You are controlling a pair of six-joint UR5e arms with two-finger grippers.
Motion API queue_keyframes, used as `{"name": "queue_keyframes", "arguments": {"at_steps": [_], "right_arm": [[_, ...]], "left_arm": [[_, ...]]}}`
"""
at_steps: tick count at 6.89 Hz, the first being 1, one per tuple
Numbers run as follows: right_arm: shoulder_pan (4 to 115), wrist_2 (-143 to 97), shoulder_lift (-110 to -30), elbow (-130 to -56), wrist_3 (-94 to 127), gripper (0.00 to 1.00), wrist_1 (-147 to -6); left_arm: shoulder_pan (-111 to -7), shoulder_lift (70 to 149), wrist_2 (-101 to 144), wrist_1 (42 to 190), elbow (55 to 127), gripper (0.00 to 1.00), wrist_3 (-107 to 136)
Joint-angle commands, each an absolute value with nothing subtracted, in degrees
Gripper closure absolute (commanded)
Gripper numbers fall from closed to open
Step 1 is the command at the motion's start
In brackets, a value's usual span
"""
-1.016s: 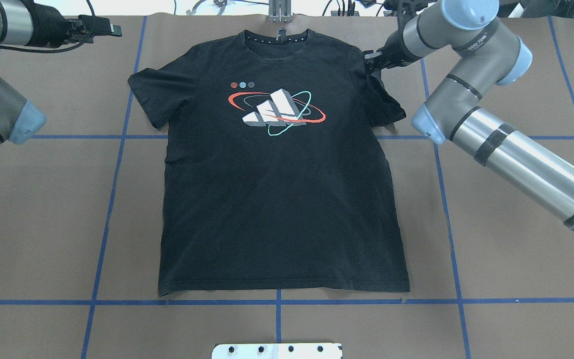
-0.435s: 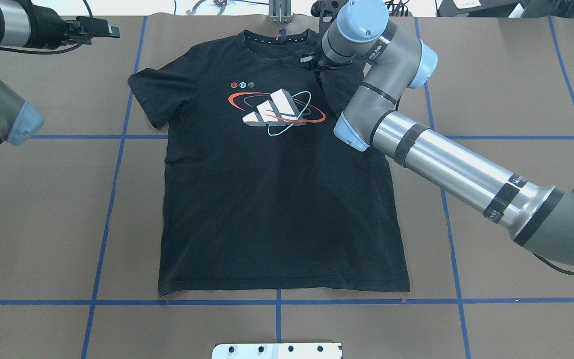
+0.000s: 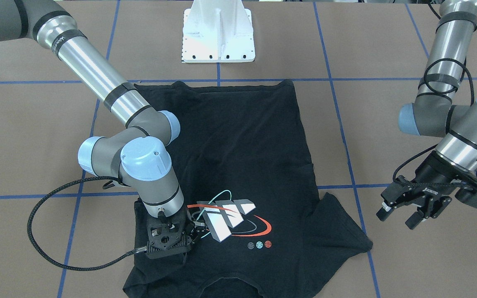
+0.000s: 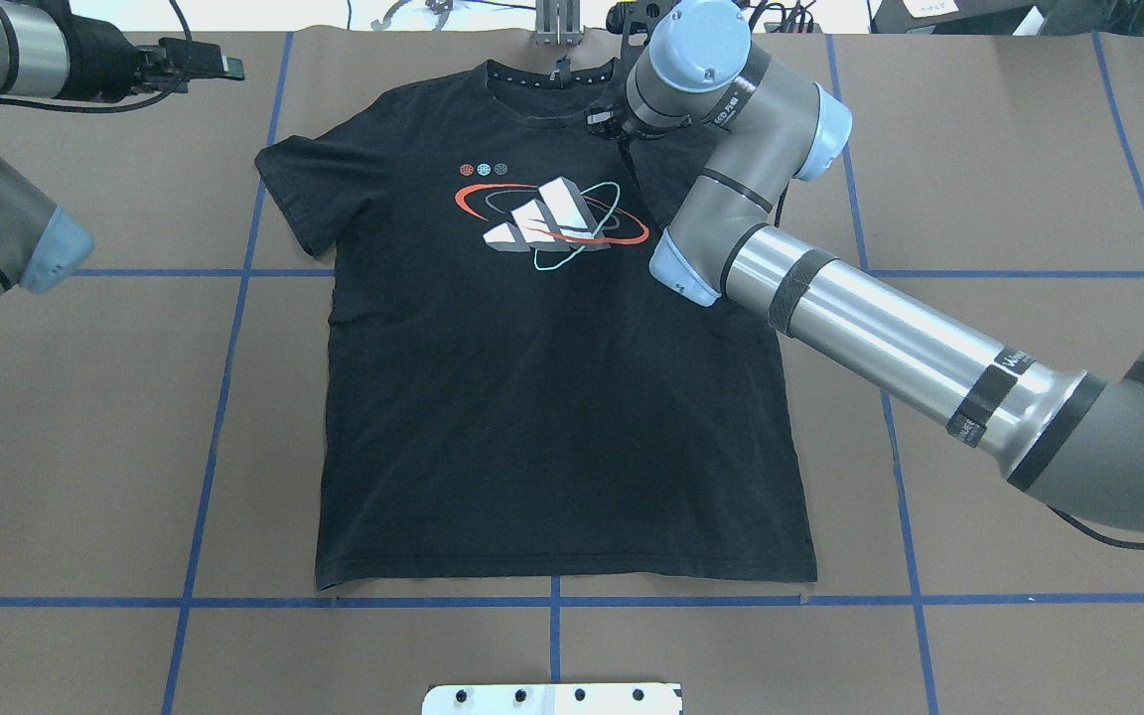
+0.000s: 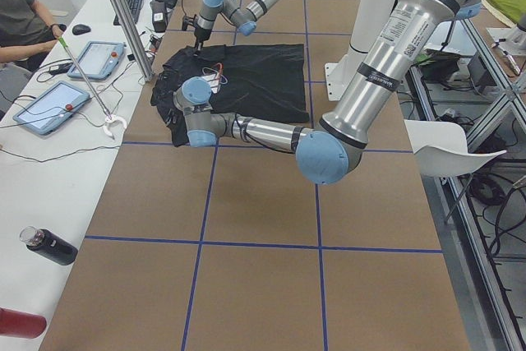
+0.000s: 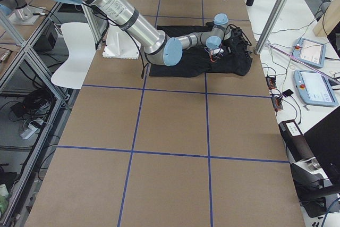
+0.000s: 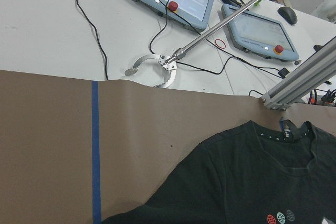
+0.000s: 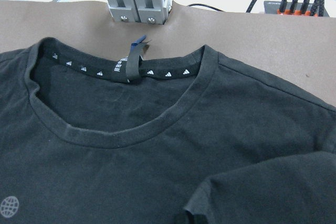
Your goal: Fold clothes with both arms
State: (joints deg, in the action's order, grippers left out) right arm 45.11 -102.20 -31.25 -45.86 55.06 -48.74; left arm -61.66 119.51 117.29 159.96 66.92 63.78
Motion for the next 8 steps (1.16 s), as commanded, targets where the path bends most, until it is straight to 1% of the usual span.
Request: {"name": "queue_keyframes", "arguments": {"at_steps": [1,2,3,4,6,8], "right_arm": [[46.1,-105.6,-34.6,-52.2,60.2,0.00,-48.7],[47.4,-108.8,-37.2,-56.7,62.6,0.00,-48.7],[48.2,-111.2,-38.4,-59.2,63.9,0.00,-48.7],[48.2,-111.2,-38.8,-60.0,64.4,0.00,-48.6],[48.3,-111.3,-39.2,-60.2,64.4,0.00,-48.6],[48.4,-111.2,-39.5,-60.2,64.4,0.00,-48.6]], "left_arm": [[-56.4,121.7,108.8,159.6,66.4,0.01,67.6],[-54.2,124.1,104.9,159.8,62.9,0.01,68.9],[-54.1,125.3,104.0,159.9,59.0,0.02,68.8],[-54.0,125.3,101.5,159.8,56.2,0.04,68.5],[-53.5,124.8,98.8,159.3,54.2,0.05,64.4],[-52.7,124.8,97.3,159.3,51.4,0.09,61.4]]}}
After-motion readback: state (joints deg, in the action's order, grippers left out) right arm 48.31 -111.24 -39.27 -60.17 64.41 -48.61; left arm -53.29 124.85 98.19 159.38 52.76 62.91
